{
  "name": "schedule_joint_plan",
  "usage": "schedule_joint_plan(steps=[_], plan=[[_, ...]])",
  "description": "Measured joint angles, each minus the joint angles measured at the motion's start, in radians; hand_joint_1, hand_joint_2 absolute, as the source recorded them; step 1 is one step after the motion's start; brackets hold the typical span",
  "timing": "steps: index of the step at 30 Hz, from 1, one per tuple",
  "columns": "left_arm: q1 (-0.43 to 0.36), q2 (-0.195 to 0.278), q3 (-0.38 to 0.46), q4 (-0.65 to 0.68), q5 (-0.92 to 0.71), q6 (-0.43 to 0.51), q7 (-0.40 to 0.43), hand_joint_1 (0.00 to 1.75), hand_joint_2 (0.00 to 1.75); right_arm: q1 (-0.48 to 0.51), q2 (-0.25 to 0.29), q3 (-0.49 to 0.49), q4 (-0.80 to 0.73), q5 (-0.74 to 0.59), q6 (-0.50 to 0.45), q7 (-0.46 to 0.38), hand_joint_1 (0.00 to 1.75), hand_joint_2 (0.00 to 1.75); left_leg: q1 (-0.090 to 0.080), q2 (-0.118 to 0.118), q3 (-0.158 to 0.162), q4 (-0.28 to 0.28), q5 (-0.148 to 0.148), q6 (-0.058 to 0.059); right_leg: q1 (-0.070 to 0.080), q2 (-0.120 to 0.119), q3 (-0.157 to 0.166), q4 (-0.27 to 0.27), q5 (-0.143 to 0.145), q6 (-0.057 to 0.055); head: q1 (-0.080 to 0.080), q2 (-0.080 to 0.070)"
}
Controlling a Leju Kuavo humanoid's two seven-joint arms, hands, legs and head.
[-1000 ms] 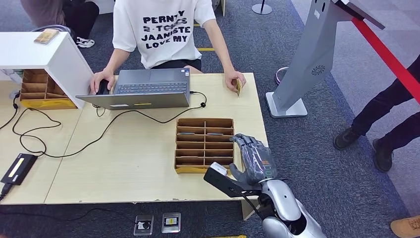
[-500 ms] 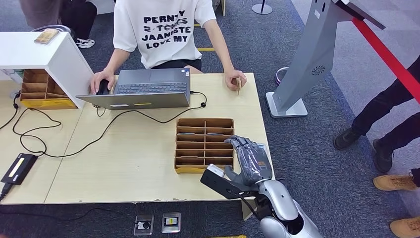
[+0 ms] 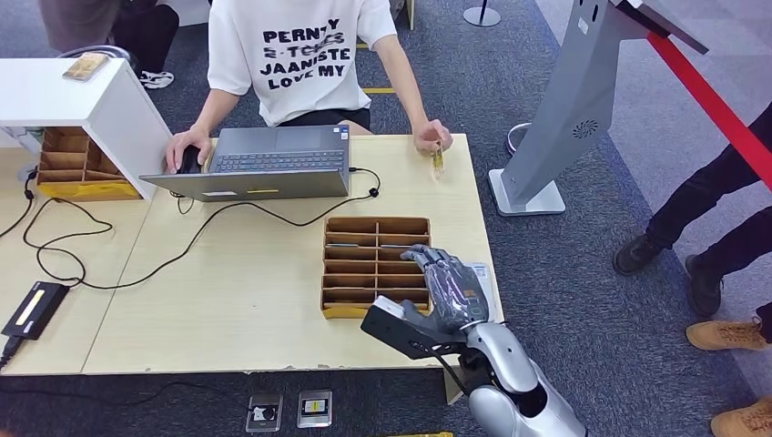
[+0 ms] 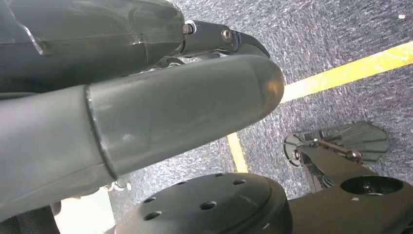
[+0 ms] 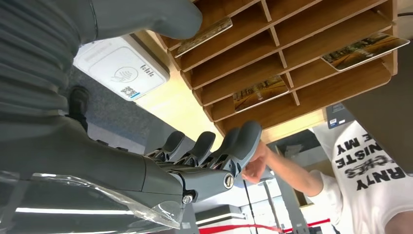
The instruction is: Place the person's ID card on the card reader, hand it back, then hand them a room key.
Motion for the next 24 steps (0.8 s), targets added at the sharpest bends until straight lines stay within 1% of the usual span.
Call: schedule_joint_plan(steps=[8,24], plan=[[0.000,0.000,0.001,0.000,0.002,0.004,0.000,0.00,0.00,-0.027,0.014,0.005,0.079,-0.023,-0.012,-0.015,0.51,1.75,0.000,0.000,0.000,0.000,0.000,0.000,0.000,0.000,0.000,0.000,0.000,0.000,0.000,0.000],[0.000,-0.001,0.002,0.000,0.013,0.011,0.000,0.00,0.00,-0.061,0.033,0.011,0.179,-0.054,-0.029,-0.041,0.54,1.75,0.000,0.000,0.000,0.000,0.000,0.000,0.000,0.000,0.000,0.000,0.000,0.000,0.000,0.000]])
